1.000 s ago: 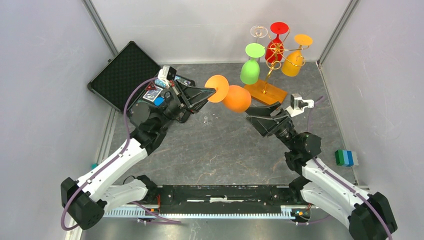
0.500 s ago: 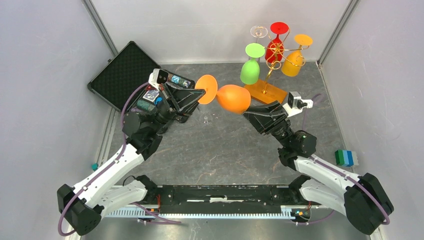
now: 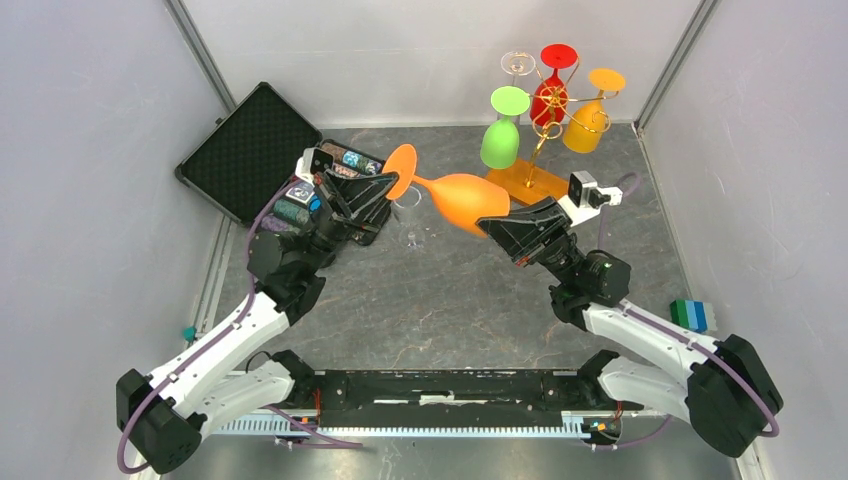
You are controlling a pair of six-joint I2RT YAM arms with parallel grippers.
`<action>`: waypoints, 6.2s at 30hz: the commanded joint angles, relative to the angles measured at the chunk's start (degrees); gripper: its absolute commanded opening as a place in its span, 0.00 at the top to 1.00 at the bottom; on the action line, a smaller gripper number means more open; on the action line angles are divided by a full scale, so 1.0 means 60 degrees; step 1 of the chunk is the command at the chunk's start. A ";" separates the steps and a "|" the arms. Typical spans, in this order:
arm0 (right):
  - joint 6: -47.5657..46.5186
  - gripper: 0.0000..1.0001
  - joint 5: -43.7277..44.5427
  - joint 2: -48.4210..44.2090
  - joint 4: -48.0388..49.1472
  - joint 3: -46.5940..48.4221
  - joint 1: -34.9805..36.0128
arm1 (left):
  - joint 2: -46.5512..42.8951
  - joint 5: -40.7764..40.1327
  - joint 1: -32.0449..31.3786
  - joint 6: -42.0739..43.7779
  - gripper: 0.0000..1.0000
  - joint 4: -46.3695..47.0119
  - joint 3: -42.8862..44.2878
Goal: Take the wine glass off the wine glass rack
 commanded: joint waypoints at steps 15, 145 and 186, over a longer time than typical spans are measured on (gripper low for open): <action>-0.5796 1.00 0.0811 -0.1462 -1.0614 0.3508 0.0068 | -0.1459 0.0067 0.0012 0.7893 0.01 -0.6281 0.1219; -0.9154 0.48 1.0411 -0.4052 -1.8248 0.4265 0.1060 | 1.0235 -0.1733 0.0028 0.6610 0.59 -0.6154 1.0749; -0.9119 0.56 1.0895 -0.4378 -1.7677 0.3800 0.1061 | 0.9326 -0.2095 0.0027 0.6266 0.98 -0.7066 1.0307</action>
